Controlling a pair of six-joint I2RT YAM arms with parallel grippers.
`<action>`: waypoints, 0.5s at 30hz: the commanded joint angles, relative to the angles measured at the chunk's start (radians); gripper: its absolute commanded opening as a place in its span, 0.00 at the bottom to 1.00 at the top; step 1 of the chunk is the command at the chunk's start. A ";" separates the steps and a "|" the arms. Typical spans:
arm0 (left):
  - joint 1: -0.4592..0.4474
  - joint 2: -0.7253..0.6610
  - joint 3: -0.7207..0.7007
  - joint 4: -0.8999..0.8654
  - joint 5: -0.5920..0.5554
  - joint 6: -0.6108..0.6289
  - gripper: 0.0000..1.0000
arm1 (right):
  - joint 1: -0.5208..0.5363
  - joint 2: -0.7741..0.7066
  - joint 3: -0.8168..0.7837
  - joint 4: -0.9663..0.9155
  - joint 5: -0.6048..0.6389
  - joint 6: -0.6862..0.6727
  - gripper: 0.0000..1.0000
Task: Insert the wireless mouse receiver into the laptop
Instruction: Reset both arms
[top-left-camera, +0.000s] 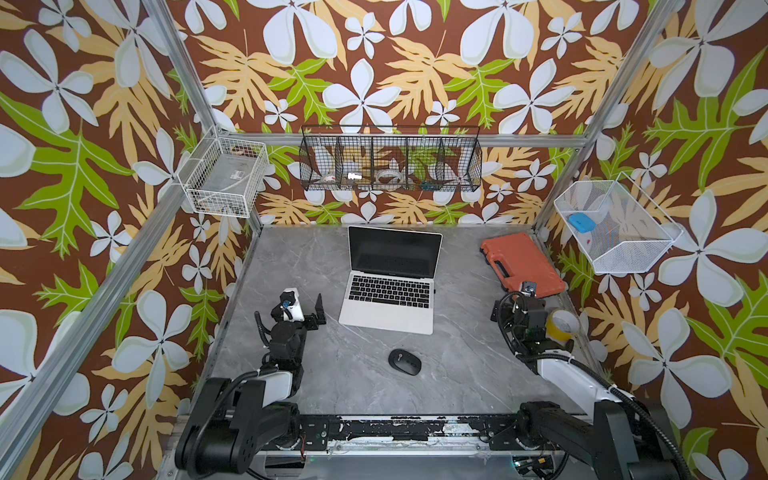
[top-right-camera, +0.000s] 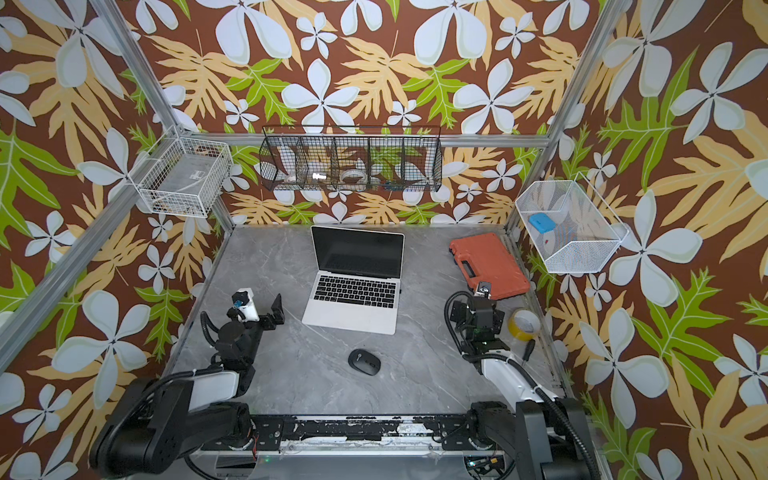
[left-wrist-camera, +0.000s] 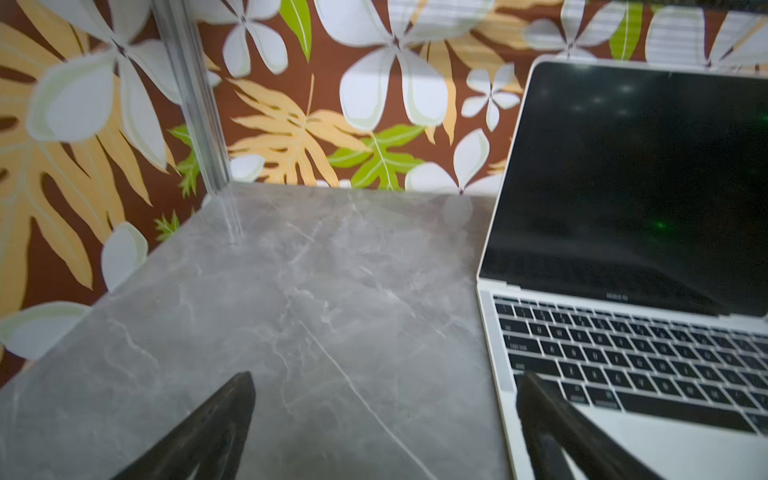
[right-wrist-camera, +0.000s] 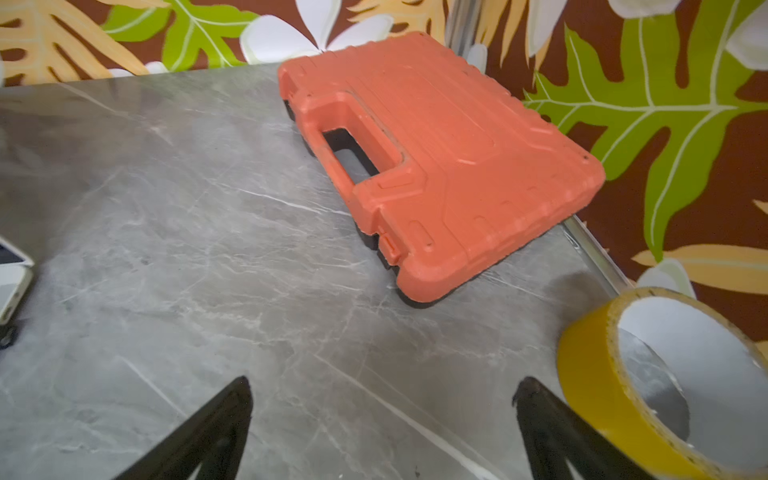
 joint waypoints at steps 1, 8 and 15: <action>-0.001 -0.030 0.080 -0.023 0.050 0.037 1.00 | -0.003 0.037 -0.084 0.443 -0.098 -0.141 0.99; 0.011 0.003 0.116 -0.050 -0.030 -0.021 1.00 | -0.018 0.404 -0.073 0.807 -0.229 -0.192 0.99; 0.010 0.009 0.100 -0.005 -0.053 -0.032 1.00 | -0.058 0.354 -0.007 0.597 -0.208 -0.142 0.99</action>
